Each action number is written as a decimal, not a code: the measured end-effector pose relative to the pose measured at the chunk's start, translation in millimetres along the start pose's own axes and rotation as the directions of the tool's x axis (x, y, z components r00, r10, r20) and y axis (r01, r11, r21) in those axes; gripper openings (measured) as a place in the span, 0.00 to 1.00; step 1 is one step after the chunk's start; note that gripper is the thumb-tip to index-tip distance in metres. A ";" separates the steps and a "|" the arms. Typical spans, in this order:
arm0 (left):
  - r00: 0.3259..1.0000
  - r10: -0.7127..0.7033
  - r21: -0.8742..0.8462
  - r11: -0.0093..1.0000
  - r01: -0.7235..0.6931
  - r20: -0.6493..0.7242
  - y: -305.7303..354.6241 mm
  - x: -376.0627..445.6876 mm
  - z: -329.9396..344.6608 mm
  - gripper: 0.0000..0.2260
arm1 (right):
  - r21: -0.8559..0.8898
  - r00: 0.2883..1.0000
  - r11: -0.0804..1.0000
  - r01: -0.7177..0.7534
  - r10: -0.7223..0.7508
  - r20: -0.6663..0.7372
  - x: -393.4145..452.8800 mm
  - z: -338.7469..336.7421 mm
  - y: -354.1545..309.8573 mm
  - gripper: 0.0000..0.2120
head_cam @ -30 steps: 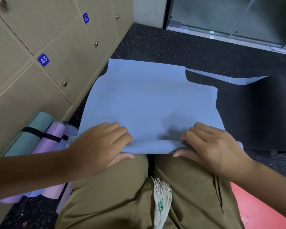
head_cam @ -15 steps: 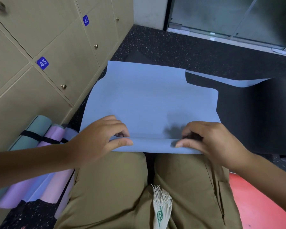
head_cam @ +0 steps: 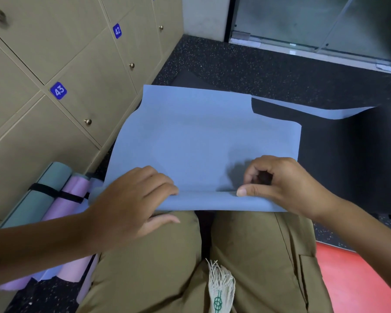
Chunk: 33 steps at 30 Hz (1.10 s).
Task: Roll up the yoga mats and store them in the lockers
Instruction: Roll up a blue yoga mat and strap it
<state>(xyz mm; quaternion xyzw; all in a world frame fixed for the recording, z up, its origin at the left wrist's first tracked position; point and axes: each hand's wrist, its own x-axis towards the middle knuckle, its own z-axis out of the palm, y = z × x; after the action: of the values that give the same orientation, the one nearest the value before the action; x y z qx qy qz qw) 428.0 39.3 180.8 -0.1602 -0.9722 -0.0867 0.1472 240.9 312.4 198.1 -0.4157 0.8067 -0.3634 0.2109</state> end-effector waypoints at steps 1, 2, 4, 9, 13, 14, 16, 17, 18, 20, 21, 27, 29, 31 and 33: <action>1.000 -0.010 -0.003 1.000 0.010 -0.003 0.1 1.0 -0.5 0.19 | -0.011 1.000 1.000 -0.003 0.003 -0.019 0.5 -0.1 1.1 0.16; 1.000 -0.029 -0.021 0.999 0.029 -0.007 0.3 2.3 -0.9 0.18 | -0.047 0.999 0.999 0.008 -0.010 -0.044 1.1 -0.2 2.6 0.15; 0.997 -0.073 -0.072 0.995 0.073 -0.004 0.3 5.1 -0.8 0.16 | -0.179 0.991 0.982 0.063 -0.083 -0.104 0.4 0.2 4.0 0.14; 0.981 -0.188 -0.157 0.969 0.193 0.045 -3.8 10.4 1.0 0.15 | -0.488 0.910 0.850 0.198 -0.344 -0.230 -13.8 12.7 2.3 0.12; 0.931 -0.346 -0.283 0.887 0.364 0.114 -2.8 17.4 1.6 0.13 | -0.575 0.857 0.789 0.216 -0.435 -0.276 -22.9 17.9 8.2 0.13; 0.909 -0.395 -0.331 0.847 0.415 0.129 -2.7 20.1 0.8 0.14 | -0.582 0.853 0.783 0.218 -0.443 -0.276 -24.6 18.3 10.3 0.13; 0.872 -0.457 -0.413 0.770 0.486 0.175 -4.4 25.7 -1.9 0.14 | -0.584 0.853 0.781 0.219 -0.444 -0.274 -26.5 18.7 13.9 0.13; 0.863 -0.464 -0.440 0.745 0.501 0.199 -5.3 28.1 -3.2 0.14 | -0.581 0.855 0.782 0.224 -0.444 -0.267 -26.6 18.4 15.5 0.13; 0.862 -0.461 -0.460 0.731 0.504 0.212 -6.3 30.2 -4.2 0.13 | -0.572 0.860 0.787 0.230 -0.439 -0.259 -26.3 17.7 17.0 0.14; 0.867 -0.456 -0.478 0.727 0.492 0.199 -6.3 32.7 -6.2 0.12 | -0.526 0.879 0.820 0.226 -0.405 -0.252 -23.9 15.3 18.6 0.16; 0.870 -0.458 -0.478 0.732 0.485 0.182 -5.9 33.1 -6.4 0.11 | -0.491 0.893 0.845 0.213 -0.372 -0.253 -22.0 13.5 18.8 0.16; 0.951 -0.306 -0.270 0.913 0.305 0.038 -10.4 30.5 4.6 0.10 | -0.252 0.971 0.966 0.062 -0.117 -0.208 -6.3 1.5 16.6 0.16; 0.971 -0.240 -0.183 0.954 0.236 0.002 -12.4 28.1 7.8 0.14 | -0.164 0.984 0.986 0.022 -0.050 -0.171 -1.5 -2.5 15.9 0.16; 0.984 -0.178 -0.094 0.980 0.176 -0.018 -12.8 27.7 9.8 0.20 | -0.087 0.991 0.996 -0.017 0.005 -0.137 2.0 -5.3 15.2 0.16; 0.989 -0.144 -0.047 0.989 0.143 -0.019 -13.3 30.4 10.1 0.21 | -0.094 0.989 0.995 -0.017 0.002 -0.151 1.9 -4.5 15.0 0.16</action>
<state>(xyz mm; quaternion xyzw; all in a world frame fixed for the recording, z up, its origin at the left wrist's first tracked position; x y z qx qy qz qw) 393.3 37.8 179.3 -0.0920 -0.9773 -0.1209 0.1477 229.2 318.5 189.5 -0.3928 0.8386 -0.3539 0.1310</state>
